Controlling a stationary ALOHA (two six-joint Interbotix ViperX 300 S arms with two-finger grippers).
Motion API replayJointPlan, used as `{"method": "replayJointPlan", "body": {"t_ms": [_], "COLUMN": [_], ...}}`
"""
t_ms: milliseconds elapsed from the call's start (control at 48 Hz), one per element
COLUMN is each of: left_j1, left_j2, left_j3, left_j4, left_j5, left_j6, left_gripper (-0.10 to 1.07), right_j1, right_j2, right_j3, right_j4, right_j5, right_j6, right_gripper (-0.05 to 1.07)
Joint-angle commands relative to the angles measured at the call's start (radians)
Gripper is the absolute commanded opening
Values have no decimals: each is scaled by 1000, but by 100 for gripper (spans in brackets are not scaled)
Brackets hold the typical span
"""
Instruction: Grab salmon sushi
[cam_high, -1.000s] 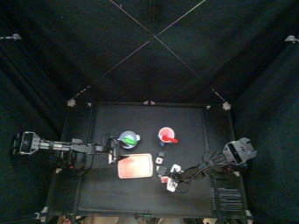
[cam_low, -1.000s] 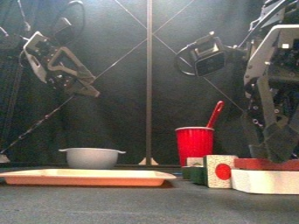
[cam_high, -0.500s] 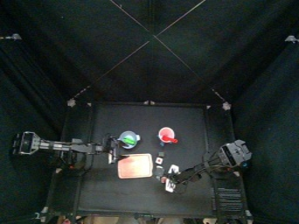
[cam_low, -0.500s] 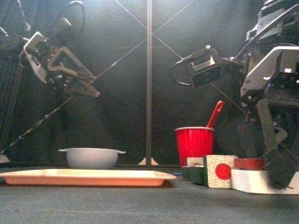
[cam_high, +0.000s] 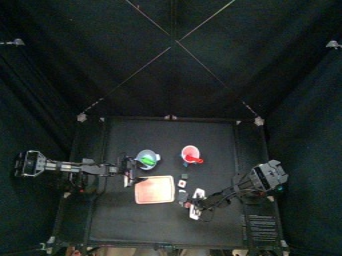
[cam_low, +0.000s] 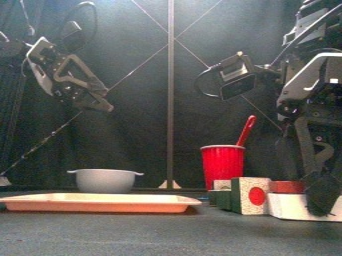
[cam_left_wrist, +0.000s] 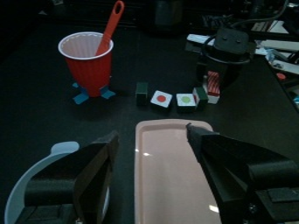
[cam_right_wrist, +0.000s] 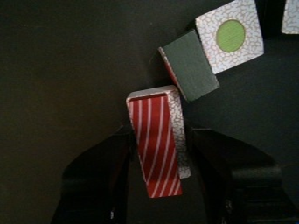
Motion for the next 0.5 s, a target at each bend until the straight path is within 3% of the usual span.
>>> {"method": "replayJointPlan", "body": {"t_ms": [0, 167, 479], "left_j1": [3, 3, 3], "left_j2": [0, 0, 0], "left_j3": [-11, -8, -5], "left_j4": [-2, -2, -2], "left_j5": [-9, -8, -8], "left_j6": [0, -2, -2], "left_gripper": [96, 96, 96], "right_j1": [9, 20, 18], "right_j2": [-69, -117, -117], "right_j3": [-31, -41, -54], "right_j4": [-6, -21, -38], "right_j5": [11, 14, 9], "right_j6": [-2, 0, 0], "right_gripper": [62, 62, 62]}}
